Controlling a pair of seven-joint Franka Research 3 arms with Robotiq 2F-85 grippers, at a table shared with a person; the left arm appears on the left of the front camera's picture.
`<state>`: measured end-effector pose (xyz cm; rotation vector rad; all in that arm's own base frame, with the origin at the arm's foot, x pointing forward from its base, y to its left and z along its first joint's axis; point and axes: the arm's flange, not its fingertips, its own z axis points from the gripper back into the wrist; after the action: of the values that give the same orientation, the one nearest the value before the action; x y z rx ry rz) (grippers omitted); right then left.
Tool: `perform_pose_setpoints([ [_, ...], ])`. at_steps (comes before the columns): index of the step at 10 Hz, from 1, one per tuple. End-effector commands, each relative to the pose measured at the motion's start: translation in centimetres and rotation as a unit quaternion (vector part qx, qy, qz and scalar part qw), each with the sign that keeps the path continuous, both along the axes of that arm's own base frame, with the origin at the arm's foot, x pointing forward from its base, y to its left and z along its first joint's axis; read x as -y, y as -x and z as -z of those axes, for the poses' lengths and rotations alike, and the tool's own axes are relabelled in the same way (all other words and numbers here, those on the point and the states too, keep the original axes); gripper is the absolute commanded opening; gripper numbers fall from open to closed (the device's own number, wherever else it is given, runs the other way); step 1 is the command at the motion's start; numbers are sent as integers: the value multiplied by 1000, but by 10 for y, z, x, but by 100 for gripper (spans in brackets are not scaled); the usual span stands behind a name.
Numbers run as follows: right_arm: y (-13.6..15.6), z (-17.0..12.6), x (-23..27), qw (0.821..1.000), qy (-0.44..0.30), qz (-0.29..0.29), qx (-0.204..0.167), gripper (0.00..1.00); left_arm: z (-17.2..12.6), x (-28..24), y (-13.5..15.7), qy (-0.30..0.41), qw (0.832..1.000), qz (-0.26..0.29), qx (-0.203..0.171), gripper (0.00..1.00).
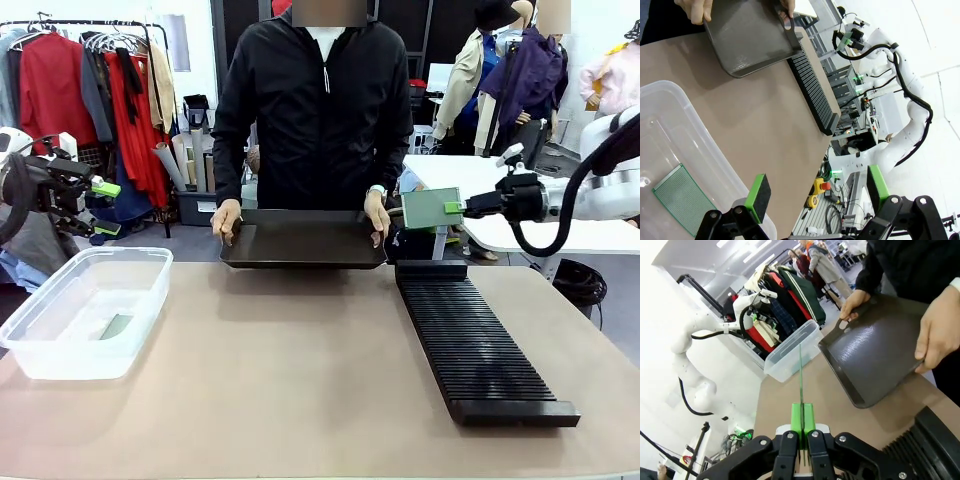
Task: Sort PCBs into racks and boxes based on the side picked up.
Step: If the short side of the Blank PCB is picked up, insert it into the PCB Rack ; if the long side is picked up, place it in the Organizing box.
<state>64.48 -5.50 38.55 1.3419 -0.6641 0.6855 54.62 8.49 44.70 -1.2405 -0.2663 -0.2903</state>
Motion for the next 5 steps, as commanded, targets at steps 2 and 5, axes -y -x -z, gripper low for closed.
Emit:
perform_pose_setpoints([
  [2,-2,7,23,999,15,-14,42,0,-2,0,0,0,1000,-1,0,100],
  [5,14,26,34,995,27,-17,96,0,-2,0,0,0,1000,-1,0,100],
])
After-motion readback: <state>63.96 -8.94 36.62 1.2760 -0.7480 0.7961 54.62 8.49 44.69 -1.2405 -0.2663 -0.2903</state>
